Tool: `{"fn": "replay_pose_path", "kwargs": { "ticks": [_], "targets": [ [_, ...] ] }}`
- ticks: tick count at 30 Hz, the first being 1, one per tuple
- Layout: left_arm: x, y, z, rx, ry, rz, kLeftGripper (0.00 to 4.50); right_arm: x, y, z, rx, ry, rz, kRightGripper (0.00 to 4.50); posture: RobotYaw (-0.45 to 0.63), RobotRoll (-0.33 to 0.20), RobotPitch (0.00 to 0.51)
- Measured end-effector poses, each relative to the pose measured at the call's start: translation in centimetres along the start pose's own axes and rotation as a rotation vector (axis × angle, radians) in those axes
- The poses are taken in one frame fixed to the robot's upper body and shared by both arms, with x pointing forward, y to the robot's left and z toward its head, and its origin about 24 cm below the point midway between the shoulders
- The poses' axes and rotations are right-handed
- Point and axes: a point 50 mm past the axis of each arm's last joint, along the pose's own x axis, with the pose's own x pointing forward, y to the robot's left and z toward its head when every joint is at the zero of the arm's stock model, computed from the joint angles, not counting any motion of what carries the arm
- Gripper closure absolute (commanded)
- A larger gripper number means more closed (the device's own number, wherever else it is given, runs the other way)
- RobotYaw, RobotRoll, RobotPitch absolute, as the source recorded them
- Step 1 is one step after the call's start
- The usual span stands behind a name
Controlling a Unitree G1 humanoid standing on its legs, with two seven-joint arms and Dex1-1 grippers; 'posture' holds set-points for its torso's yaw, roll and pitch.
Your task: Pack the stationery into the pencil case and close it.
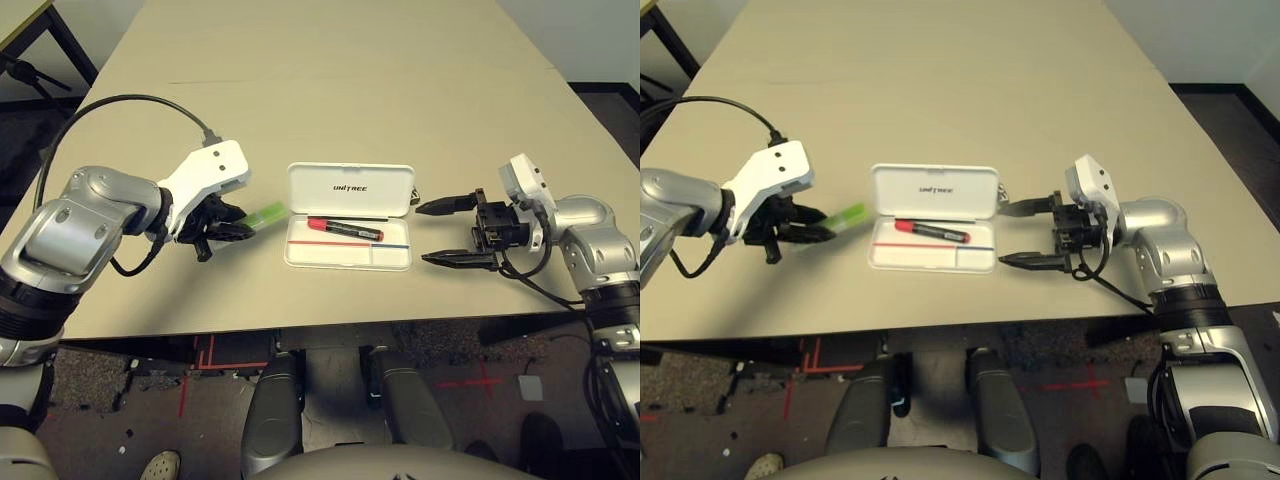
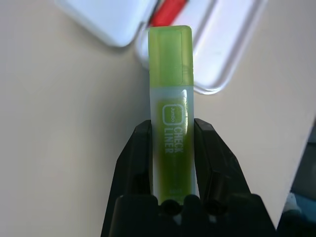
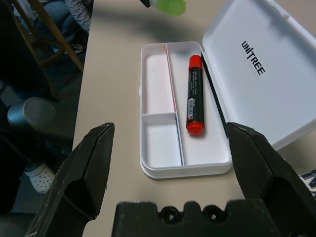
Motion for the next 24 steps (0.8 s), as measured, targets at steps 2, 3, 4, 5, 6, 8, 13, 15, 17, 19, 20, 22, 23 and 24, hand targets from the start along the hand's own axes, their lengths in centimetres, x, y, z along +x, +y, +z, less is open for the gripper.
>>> {"fn": "replay_pose_path", "kwargs": {
  "ticks": [2, 3, 4, 5, 6, 8, 13, 15, 17, 19, 20, 22, 23, 24],
  "targets": [
    [0.2, -0.1, 0.4, 0.035, 0.001, -0.023, 3.43, 0.0, 0.1, 0.1, -0.002, 0.001, -0.004, 0.00, -0.01, 0.000, 0.161],
    [0.3, -0.1, 0.5, 0.047, -0.001, -0.037, 3.43, 0.0, 0.2, 0.1, -0.002, 0.001, -0.006, 0.00, -0.01, 0.000, 0.161],
    [0.5, -0.2, 0.7, 0.057, -0.006, -0.050, 3.43, 0.0, 0.2, 0.1, -0.002, 0.001, -0.007, 0.00, -0.02, 0.000, 0.162],
    [0.7, -0.1, 0.8, 0.068, -0.005, -0.059, 3.43, 0.0, 0.3, 0.1, -0.004, 0.001, -0.007, 0.00, -0.02, 0.000, 0.162],
    [0.8, -0.1, 0.9, 0.079, -0.002, -0.064, 3.43, 0.0, 0.3, 0.2, -0.005, 0.002, -0.009, 0.00, -0.03, 0.000, 0.161],
    [1.2, -0.1, 1.3, 0.106, -0.004, -0.077, 3.43, -0.1, 0.5, 0.2, -0.006, 0.009, -0.014, 0.00, -0.04, 0.000, 0.159],
    [2.7, -0.1, 2.9, 0.215, -0.028, -0.118, 3.43, -0.3, 0.7, 0.9, -0.031, 0.001, -0.031, 0.00, -0.04, 0.000, 0.160],
    [3.7, -0.2, 3.2, 0.258, -0.019, -0.137, 3.43, -0.4, 0.8, 0.8, -0.026, 0.001, -0.035, 0.00, -0.06, 0.000, 0.161],
    [4.3, -0.4, 3.7, 0.292, -0.020, -0.154, 3.43, -0.4, 1.0, 0.6, -0.012, 0.003, -0.038, 0.00, -0.07, 0.000, 0.162],
    [4.8, -0.7, 4.4, 0.334, -0.029, -0.177, 3.43, -0.4, 1.0, 0.6, -0.012, 0.003, -0.040, 0.00, -0.08, 0.000, 0.163],
    [5.0, -0.9, 4.7, 0.347, -0.034, -0.187, 3.43, -0.4, 1.0, 0.7, -0.014, 0.004, -0.040, 0.00, -0.08, 0.000, 0.164],
    [5.6, -1.1, 5.0, 0.366, -0.042, -0.206, 3.43, -0.6, 1.1, 0.7, -0.016, 0.008, -0.046, 0.00, -0.09, 0.000, 0.165],
    [5.8, -1.3, 5.2, 0.371, -0.046, -0.216, 3.43, -0.6, 1.1, 0.7, -0.017, 0.008, -0.049, 0.00, -0.09, 0.000, 0.166],
    [6.2, -1.3, 5.2, 0.371, -0.045, -0.225, 3.43, -0.6, 1.1, 0.8, -0.020, 0.009, -0.050, 0.00, -0.09, 0.000, 0.168]
  ]
}}
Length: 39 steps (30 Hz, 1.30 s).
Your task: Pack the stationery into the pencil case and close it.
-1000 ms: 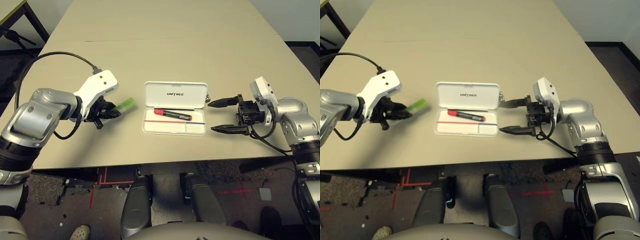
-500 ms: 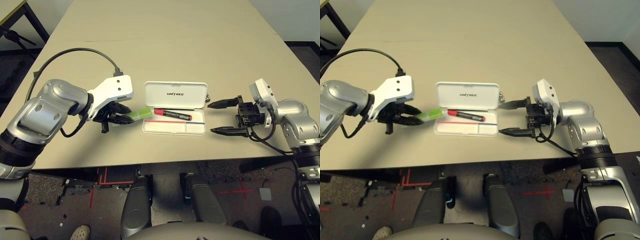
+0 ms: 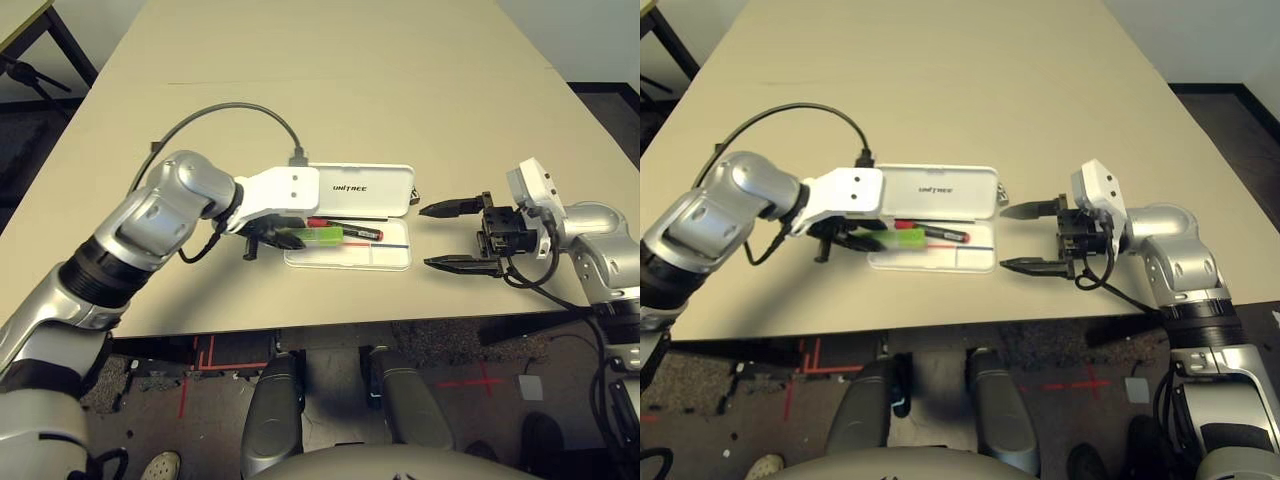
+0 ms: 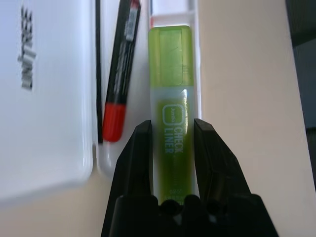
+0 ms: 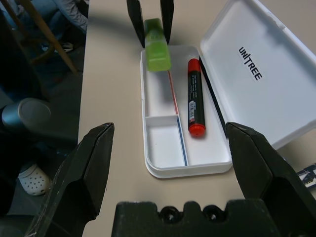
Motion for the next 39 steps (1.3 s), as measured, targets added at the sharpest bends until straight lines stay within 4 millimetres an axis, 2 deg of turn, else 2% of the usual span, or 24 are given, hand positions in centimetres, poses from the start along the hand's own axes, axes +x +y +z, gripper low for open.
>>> {"fn": "replay_pose_path", "kwargs": {
  "ticks": [10, 15, 16, 23, 27, 30, 34, 39],
  "targets": [
    [1.4, 0.0, 0.7, 0.037, -0.020, -0.020, 3.43, -0.3, 0.3, 0.0, 0.008, -0.001, -0.018, 0.00, -0.11, 0.000, 0.170],
    [1.7, 0.2, 0.4, 0.025, -0.012, -0.016, 3.43, -0.4, 0.3, 0.3, -0.001, -0.010, -0.024, 0.00, -0.11, 0.000, 0.169],
    [1.7, 0.2, 0.5, 0.027, -0.012, -0.015, 2.71, -0.4, 0.3, 0.3, -0.001, -0.012, -0.028, 0.00, -0.11, 0.000, 0.170],
    [2.1, 0.2, 0.5, 0.032, -0.015, -0.013, 0.08, -0.6, 0.2, 0.4, 0.017, -0.019, -0.051, 0.00, -0.11, 0.000, 0.172],
    [2.3, -0.1, 0.2, 0.007, -0.014, -0.023, 0.03, -0.5, -0.2, 0.4, 0.064, -0.037, -0.109, 0.00, -0.10, 0.000, 0.173],
    [2.2, -0.2, 0.1, -0.023, -0.019, -0.026, 0.03, -0.9, -1.2, 1.0, 0.107, -0.046, -0.246, 0.00, -0.09, 0.000, 0.175],
    [1.2, -0.2, 0.6, -0.061, -0.060, -0.014, 0.03, -2.2, -2.3, 1.8, 0.147, 0.021, -0.439, 0.00, -0.09, 0.000, 0.177],
    [-0.7, -0.2, 0.6, -0.149, -0.106, 0.009, 0.03, -2.8, -2.7, 1.5, 0.235, 0.065, -0.546, 0.00, -0.07, 0.000, 0.178]
  ]
}}
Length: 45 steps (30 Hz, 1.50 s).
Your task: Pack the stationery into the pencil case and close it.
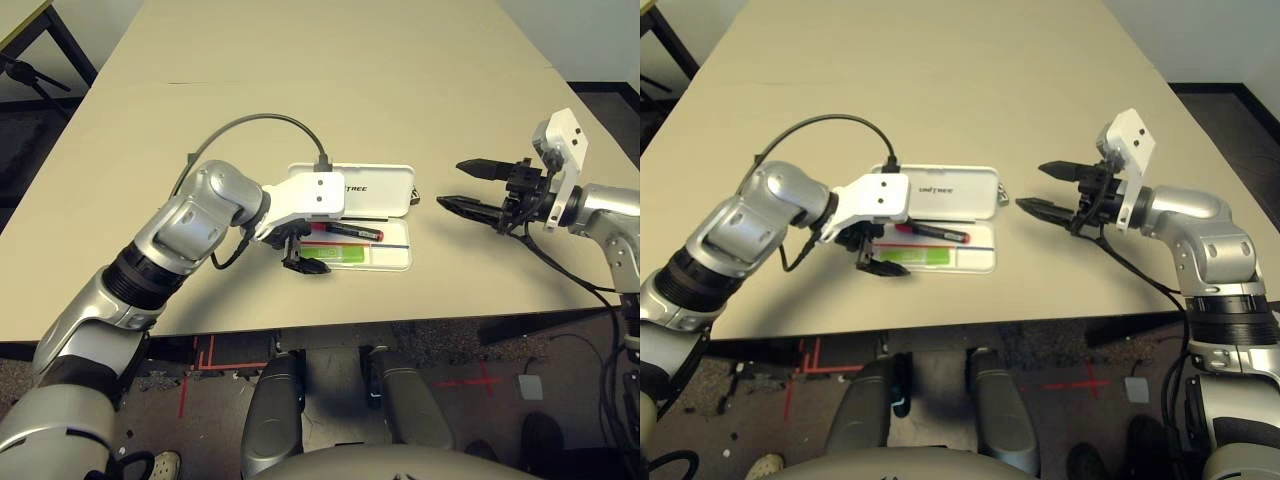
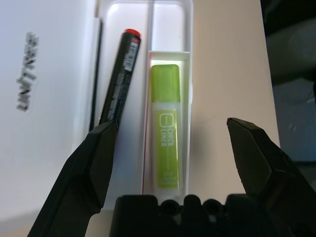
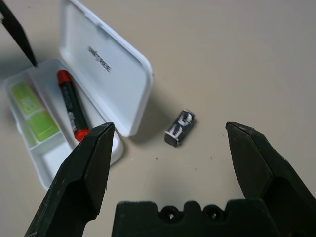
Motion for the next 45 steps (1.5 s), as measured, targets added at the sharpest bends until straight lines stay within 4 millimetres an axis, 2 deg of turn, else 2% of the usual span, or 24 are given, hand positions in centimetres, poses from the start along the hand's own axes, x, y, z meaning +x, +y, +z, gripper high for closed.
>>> {"fn": "replay_pose_path", "kwargs": {
  "ticks": [8, 14, 25, 33, 45],
  "targets": [
    [-3.2, -0.2, -1.6, -0.096, -0.009, 0.091, 0.03, 1.6, -1.3, 1.3, 0.056, 0.078, -0.150, 0.00, -0.03, 0.000, 0.176],
    [-3.9, -0.7, -2.4, -0.133, -0.007, 0.138, 0.03, 3.7, -1.8, 1.1, 0.130, 0.146, -0.208, 0.00, 0.00, 0.000, 0.173],
    [-3.9, -1.2, -2.5, -0.160, -0.027, 0.162, 0.03, 6.1, -1.9, -0.5, 0.152, 0.248, -0.262, 0.00, 0.02, 0.000, 0.173],
    [-4.0, -1.2, -2.6, -0.167, -0.026, 0.175, 0.03, 7.8, -0.9, -1.4, 0.173, 0.262, -0.238, 0.00, 0.03, 0.000, 0.175],
    [-4.3, -1.2, -2.7, -0.178, -0.022, 0.192, 0.03, 8.6, -0.3, -2.0, 0.176, 0.273, -0.234, 0.00, 0.04, 0.000, 0.181]
  ]
}}
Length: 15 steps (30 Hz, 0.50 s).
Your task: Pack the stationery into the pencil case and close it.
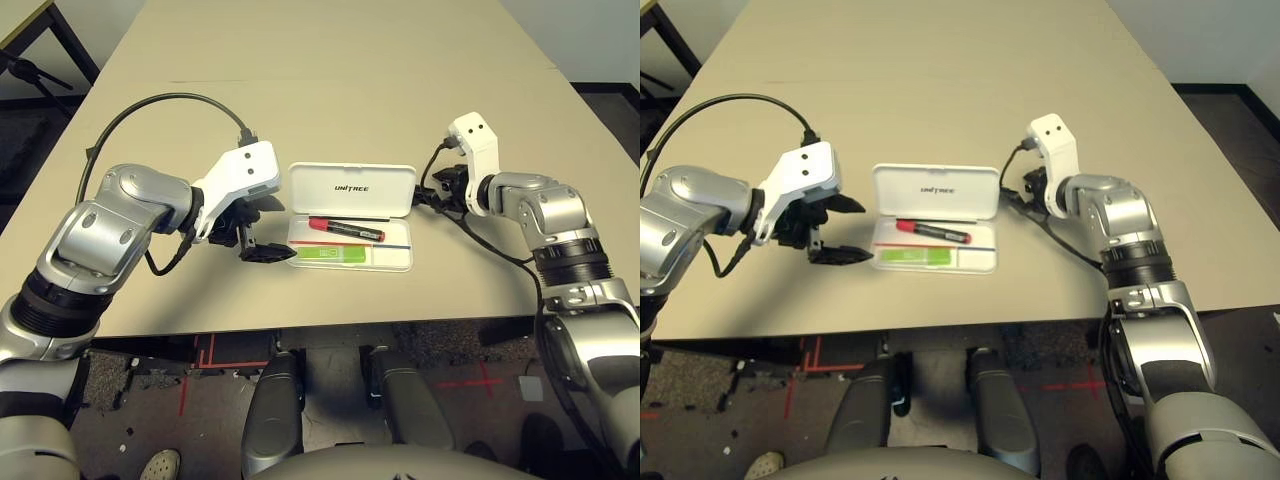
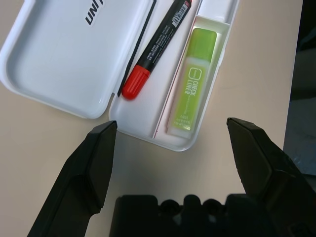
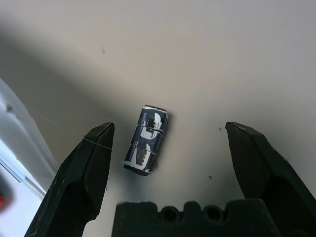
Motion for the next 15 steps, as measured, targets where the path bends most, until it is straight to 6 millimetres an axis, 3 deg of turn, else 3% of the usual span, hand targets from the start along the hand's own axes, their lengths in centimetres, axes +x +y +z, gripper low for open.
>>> {"fn": "replay_pose_path", "kwargs": {
  "ticks": [8, 11, 15],
  "targets": [
    [0.03, 0.00, -0.05, -0.010, 0.001, 0.005, 0.03, 0.48, 0.12, -0.59, -0.008, 0.012, -0.009, 0.00, 0.04, 0.000, 0.183],
    [0.04, 0.00, -0.05, -0.013, -0.001, 0.007, 0.00, 0.61, 0.16, -0.62, -0.011, 0.011, -0.015, 0.58, 0.04, 0.000, 0.183],
    [0.06, 0.00, -0.06, -0.017, -0.002, 0.006, 0.00, 0.57, -0.02, -0.69, -0.012, 0.015, -0.032, 2.04, 0.04, 0.000, 0.184]
  ]
}}
